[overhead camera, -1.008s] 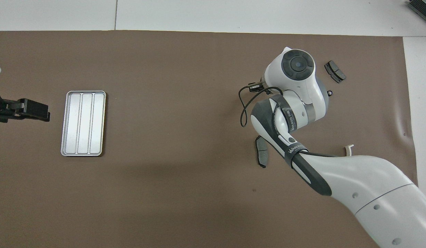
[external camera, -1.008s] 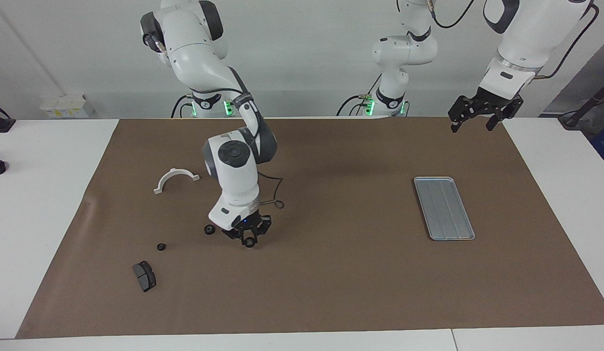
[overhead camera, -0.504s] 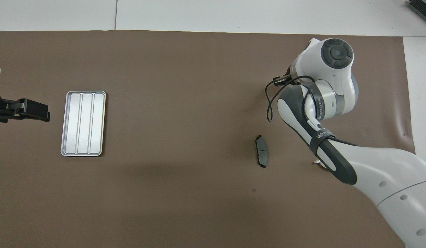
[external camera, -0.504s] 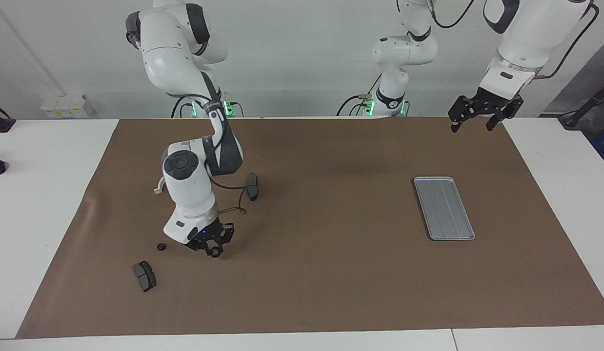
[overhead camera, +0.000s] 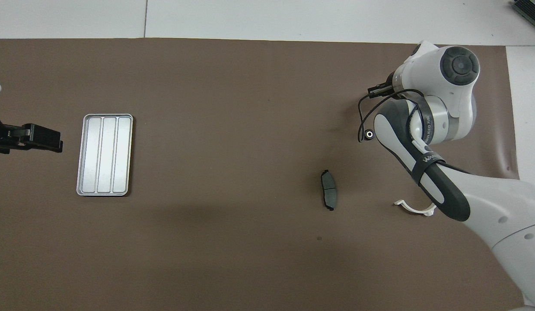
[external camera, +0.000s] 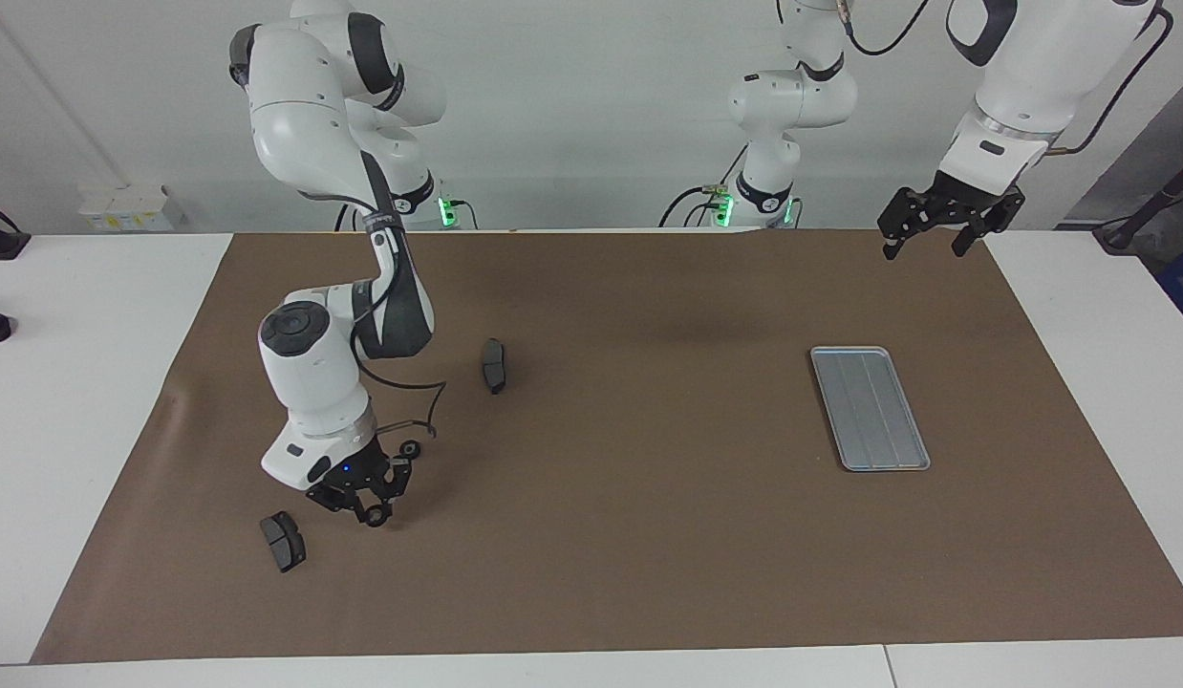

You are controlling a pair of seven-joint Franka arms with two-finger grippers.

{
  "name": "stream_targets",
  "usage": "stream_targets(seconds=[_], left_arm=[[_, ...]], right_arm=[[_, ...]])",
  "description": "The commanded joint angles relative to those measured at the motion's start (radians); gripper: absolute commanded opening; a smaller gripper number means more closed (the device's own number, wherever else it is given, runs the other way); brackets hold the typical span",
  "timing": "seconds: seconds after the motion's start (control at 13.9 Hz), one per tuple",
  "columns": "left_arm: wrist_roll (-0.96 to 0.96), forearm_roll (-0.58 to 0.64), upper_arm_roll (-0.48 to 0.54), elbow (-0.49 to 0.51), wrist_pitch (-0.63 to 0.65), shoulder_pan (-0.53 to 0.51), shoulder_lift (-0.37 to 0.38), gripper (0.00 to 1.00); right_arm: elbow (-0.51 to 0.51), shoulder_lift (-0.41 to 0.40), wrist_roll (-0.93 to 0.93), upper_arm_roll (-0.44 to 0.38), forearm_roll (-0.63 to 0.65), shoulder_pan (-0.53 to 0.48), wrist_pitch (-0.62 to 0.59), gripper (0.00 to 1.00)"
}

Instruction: Place bearing gear from tray to pile

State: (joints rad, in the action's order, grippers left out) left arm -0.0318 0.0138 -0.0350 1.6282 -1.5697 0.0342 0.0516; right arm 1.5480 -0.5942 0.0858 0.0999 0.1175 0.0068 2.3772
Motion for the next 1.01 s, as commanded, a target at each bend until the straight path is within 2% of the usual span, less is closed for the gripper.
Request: stream_targets(seconds=[0.0,0.07,0.22,0.36,0.58,0.94], left_arm=[[-0.002,-0.009,0.004,0.018,0.013,0.000,0.024,1.00],[-0.002,-0.009,0.004,0.018,0.013,0.000,0.024,1.00],[-0.002,-0.009,0.004,0.018,0.013,0.000,0.024,1.00],[-0.002,-0.009,0.004,0.018,0.013,0.000,0.024,1.00],[-0.002,-0.009,0.004,0.018,0.013,0.000,0.024,1.00],[-0.002,-0.009,0.004,0.018,0.013,0.000,0.024,1.00]], right_arm=[[-0.011,-0.010,0.023,0.020,-0.015,-0.019,0.010,0.29],[-0.014,-0.010,0.023,0.020,-0.012,-0.019,0.002,0.42],[-0.052,-0.007,0.025,0.020,-0.009,-0.021,-0.030,0.49],[-0.084,0.005,0.026,0.020,-0.007,-0.022,-0.117,0.50],[-0.202,0.020,0.026,0.015,-0.009,-0.022,-0.333,0.50],[-0.215,0.155,0.019,0.012,-0.025,-0.021,-0.574,0.50]])
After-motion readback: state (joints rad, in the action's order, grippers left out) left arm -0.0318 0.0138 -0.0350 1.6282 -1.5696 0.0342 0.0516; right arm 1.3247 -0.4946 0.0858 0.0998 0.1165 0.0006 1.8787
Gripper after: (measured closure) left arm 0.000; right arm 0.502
